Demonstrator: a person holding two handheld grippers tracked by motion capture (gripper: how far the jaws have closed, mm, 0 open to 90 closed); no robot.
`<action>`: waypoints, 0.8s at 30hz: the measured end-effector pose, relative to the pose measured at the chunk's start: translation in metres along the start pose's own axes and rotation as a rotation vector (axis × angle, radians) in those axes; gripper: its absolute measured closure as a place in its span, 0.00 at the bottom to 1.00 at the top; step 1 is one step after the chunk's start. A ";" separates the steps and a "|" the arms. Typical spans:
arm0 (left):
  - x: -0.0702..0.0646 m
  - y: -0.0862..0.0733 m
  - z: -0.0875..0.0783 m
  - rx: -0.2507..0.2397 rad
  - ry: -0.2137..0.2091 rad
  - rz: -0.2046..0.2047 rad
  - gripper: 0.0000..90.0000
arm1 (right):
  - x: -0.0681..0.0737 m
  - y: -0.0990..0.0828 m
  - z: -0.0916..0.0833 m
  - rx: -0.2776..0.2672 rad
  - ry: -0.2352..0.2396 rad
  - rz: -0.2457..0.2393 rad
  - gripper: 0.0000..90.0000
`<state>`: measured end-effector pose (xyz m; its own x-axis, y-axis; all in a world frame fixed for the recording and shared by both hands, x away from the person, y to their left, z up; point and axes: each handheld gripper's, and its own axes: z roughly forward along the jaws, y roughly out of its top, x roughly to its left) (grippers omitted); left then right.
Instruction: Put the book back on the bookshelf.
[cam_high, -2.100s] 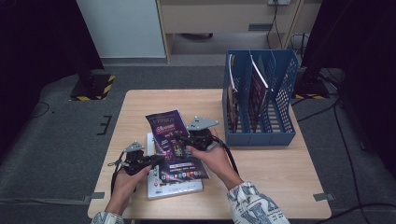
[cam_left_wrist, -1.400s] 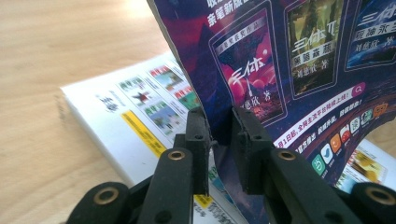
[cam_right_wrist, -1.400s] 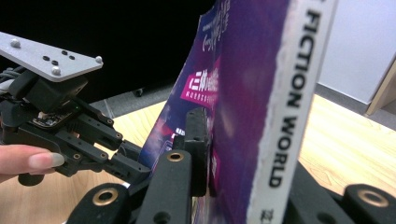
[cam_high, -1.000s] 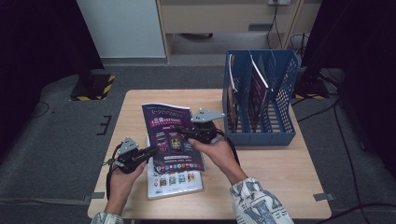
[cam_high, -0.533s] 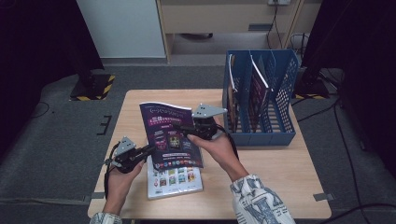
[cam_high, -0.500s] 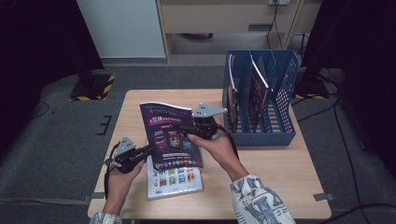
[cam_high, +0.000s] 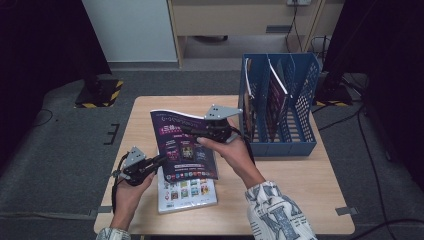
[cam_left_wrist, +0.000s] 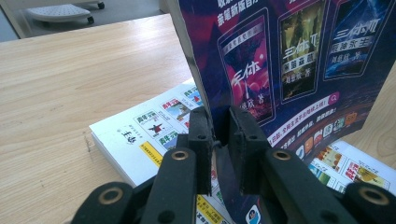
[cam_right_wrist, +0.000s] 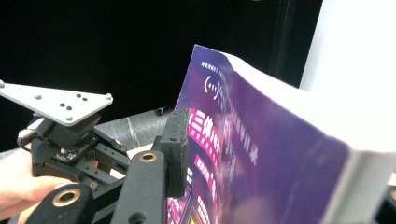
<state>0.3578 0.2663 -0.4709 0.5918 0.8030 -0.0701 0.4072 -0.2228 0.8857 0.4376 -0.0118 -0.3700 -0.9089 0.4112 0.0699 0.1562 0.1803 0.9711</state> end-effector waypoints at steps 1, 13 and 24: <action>0.000 0.000 0.000 0.000 0.000 0.001 0.88 | 0.000 0.000 0.000 0.003 0.002 0.001 0.71; 0.001 0.000 -0.002 0.001 0.001 0.007 0.88 | -0.002 0.006 0.005 0.010 0.012 0.008 0.80; 0.000 0.000 -0.002 -0.003 -0.002 0.013 0.88 | -0.002 0.006 0.006 0.008 0.013 0.026 0.83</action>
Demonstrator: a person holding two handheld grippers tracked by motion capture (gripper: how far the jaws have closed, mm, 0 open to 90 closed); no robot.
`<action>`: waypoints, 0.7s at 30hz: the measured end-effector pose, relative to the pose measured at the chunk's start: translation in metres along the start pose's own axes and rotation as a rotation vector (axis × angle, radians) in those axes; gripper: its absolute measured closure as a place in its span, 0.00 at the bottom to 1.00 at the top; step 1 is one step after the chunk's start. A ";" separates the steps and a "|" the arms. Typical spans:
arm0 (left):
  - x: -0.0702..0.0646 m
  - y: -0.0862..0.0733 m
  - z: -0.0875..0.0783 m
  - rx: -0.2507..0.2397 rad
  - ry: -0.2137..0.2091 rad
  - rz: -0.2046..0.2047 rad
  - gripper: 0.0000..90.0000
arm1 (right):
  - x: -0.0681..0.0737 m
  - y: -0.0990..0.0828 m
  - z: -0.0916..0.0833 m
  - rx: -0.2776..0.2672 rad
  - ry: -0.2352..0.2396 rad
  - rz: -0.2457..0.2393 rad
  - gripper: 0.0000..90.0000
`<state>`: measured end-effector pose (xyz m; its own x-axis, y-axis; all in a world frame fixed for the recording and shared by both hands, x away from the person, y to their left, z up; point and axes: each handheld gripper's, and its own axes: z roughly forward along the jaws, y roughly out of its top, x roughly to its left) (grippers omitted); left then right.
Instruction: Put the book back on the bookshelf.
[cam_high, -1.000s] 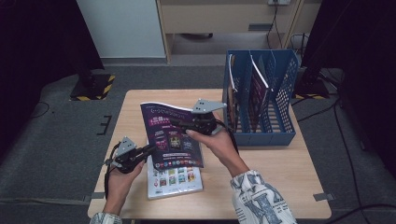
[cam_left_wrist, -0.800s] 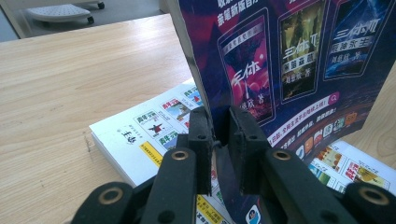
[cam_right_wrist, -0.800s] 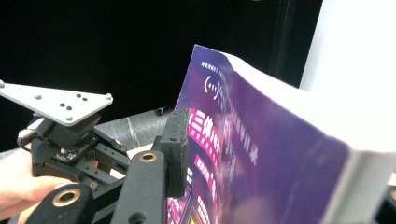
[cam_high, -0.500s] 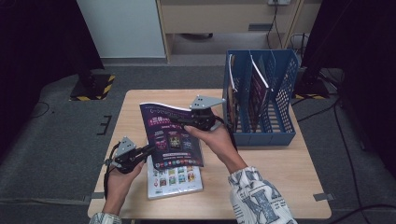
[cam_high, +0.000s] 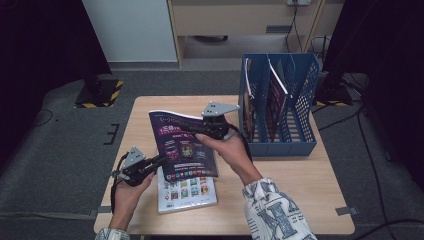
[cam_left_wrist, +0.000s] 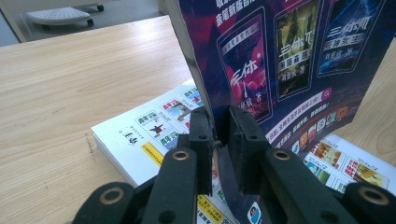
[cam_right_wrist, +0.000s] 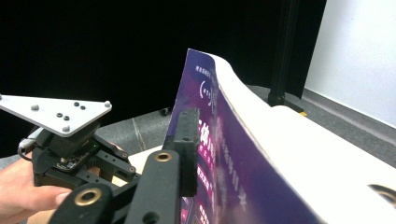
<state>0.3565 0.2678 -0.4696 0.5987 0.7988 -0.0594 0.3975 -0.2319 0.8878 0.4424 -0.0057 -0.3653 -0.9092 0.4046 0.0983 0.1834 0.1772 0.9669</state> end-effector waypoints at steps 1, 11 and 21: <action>0.000 0.000 0.000 -0.001 -0.001 0.000 0.88 | 0.000 0.000 0.000 0.000 -0.001 0.001 0.85; 0.004 -0.005 0.004 -0.016 0.038 -0.031 0.71 | 0.001 0.001 -0.004 -0.011 -0.017 -0.013 0.92; 0.020 -0.020 0.013 0.087 0.116 -0.084 0.16 | -0.003 0.008 -0.019 -0.065 -0.047 -0.012 0.92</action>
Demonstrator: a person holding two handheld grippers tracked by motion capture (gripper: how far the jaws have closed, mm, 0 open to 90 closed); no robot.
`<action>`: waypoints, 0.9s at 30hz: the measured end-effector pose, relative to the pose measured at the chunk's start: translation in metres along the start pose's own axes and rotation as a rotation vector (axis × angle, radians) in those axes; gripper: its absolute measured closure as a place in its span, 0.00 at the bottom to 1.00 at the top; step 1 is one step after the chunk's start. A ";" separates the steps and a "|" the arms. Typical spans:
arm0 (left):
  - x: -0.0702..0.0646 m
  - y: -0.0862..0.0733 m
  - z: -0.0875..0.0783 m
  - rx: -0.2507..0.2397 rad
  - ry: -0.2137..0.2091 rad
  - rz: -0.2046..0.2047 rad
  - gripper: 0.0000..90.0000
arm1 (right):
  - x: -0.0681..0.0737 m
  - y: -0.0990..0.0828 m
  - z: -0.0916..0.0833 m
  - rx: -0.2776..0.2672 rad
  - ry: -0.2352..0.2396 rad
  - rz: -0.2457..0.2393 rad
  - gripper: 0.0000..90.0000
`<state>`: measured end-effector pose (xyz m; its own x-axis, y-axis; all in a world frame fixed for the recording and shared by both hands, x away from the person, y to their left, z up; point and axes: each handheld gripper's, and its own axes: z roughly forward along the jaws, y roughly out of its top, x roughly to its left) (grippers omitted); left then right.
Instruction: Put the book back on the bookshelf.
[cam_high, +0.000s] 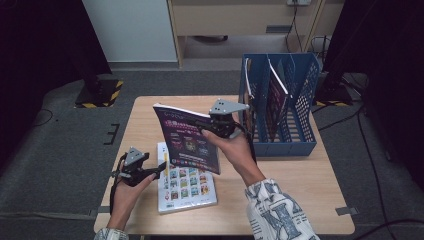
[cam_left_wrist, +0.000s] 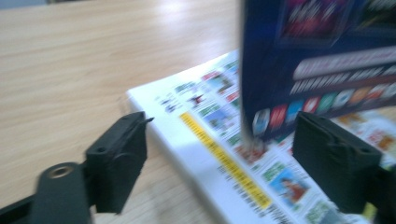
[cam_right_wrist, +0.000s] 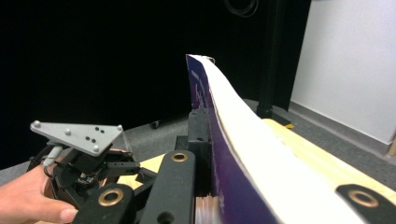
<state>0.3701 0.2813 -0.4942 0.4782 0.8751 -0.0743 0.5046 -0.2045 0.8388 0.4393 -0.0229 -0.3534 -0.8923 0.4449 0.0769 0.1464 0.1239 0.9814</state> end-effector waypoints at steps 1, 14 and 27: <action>0.003 -0.002 0.001 0.021 0.005 -0.004 0.14 | -0.001 0.000 -0.002 -0.004 -0.008 -0.002 0.92; 0.026 -0.019 0.003 0.138 0.123 -0.084 0.04 | -0.007 0.004 -0.020 -0.036 -0.092 -0.013 0.92; 0.033 -0.031 0.013 0.254 0.182 -0.064 0.05 | -0.005 0.003 -0.035 -0.052 -0.104 -0.011 0.92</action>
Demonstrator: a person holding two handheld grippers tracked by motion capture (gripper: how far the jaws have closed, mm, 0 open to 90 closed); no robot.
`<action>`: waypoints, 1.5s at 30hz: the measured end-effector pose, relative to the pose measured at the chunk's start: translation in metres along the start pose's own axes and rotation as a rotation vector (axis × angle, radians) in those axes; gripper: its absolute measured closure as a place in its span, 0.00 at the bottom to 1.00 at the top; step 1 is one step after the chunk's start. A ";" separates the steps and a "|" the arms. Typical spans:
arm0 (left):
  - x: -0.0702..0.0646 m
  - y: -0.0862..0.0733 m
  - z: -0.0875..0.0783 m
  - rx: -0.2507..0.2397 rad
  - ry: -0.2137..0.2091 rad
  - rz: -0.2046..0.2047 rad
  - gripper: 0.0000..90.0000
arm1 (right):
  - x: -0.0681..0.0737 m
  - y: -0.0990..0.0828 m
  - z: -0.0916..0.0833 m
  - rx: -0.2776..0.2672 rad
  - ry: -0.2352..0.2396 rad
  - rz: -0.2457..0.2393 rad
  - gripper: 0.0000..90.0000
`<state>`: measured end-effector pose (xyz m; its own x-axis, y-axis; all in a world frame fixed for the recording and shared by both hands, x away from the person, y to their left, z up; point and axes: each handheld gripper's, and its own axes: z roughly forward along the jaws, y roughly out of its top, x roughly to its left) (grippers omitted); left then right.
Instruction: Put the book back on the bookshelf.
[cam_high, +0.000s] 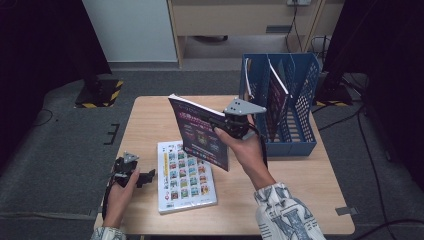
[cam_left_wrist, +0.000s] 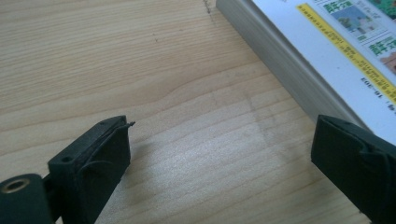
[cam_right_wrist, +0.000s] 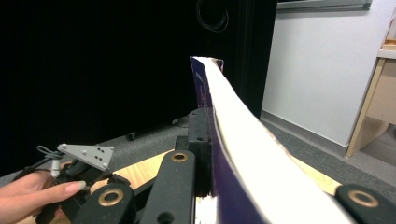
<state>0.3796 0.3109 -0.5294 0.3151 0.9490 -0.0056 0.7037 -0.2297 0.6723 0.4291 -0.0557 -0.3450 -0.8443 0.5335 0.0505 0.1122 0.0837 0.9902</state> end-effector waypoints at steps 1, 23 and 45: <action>0.000 0.000 0.001 0.007 0.002 0.002 0.04 | 0.000 0.000 -0.002 -0.001 0.000 0.001 0.92; -0.003 -0.006 0.005 -0.032 0.006 0.009 0.00 | 0.000 -0.003 -0.046 -0.014 -0.011 0.004 0.92; -0.005 -0.006 0.005 -0.031 0.004 0.012 0.00 | -0.013 -0.018 -0.111 -0.033 -0.034 0.030 0.92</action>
<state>0.3772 0.3067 -0.5368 0.3204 0.9473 0.0057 0.6796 -0.2340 0.6953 0.3794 -0.1578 -0.3486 -0.8224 0.5637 0.0763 0.1193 0.0398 0.9921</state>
